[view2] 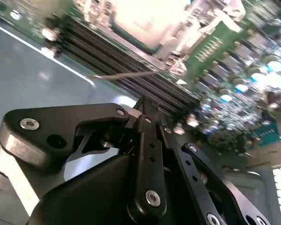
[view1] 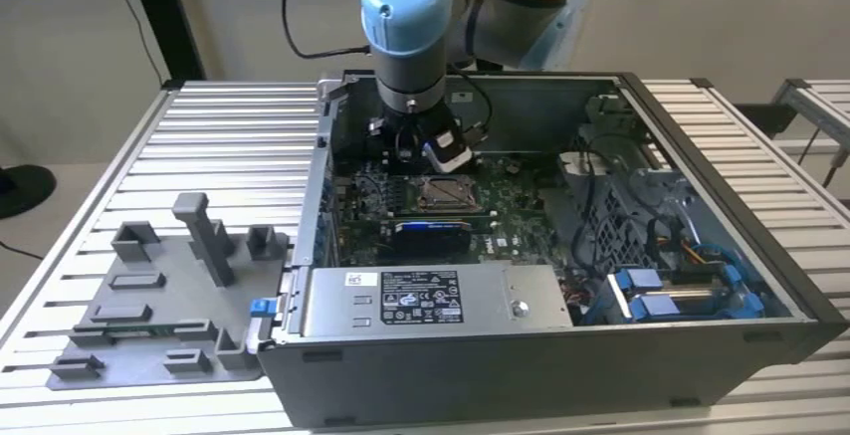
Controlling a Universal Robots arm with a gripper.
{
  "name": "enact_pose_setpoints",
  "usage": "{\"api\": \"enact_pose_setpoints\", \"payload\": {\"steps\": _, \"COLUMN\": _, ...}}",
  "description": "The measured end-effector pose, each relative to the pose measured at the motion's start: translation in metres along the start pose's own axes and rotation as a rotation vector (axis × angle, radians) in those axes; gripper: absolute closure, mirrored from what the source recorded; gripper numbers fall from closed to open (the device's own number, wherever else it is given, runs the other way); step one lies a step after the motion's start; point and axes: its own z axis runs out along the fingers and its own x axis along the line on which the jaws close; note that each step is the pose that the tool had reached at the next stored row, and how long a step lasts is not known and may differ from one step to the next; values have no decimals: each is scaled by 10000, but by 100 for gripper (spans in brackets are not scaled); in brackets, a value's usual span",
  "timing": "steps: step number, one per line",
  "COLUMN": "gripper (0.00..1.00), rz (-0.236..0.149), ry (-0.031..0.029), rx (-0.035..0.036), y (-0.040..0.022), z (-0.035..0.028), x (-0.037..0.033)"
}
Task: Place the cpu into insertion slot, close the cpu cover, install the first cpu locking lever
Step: 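Install the first cpu locking lever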
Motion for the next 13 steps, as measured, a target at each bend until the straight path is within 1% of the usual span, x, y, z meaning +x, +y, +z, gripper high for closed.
{"api": "enact_pose_setpoints", "payload": {"steps": 2, "gripper": 100, "rz": -2, "ry": -1, "rx": -2, "y": -49, "z": -28, "x": 38}}
{"api": "enact_pose_setpoints", "payload": {"steps": 4, "gripper": 100, "rz": 0, "ry": 2, "rx": 2, "y": -97, "z": -49, "x": 54}}
{"api": "enact_pose_setpoints", "payload": {"steps": 7, "gripper": 100, "rz": -10, "ry": -24, "rx": -2, "y": -124, "z": -8, "x": 57}}
{"api": "enact_pose_setpoints", "payload": {"steps": 11, "gripper": 100, "rz": -45, "ry": -89, "rx": -5, "y": -149, "z": 42, "x": 60}}
{"api": "enact_pose_setpoints", "payload": {"steps": 13, "gripper": 100, "rz": -48, "ry": -97, "rx": -6, "y": -156, "z": 53, "x": 61}}
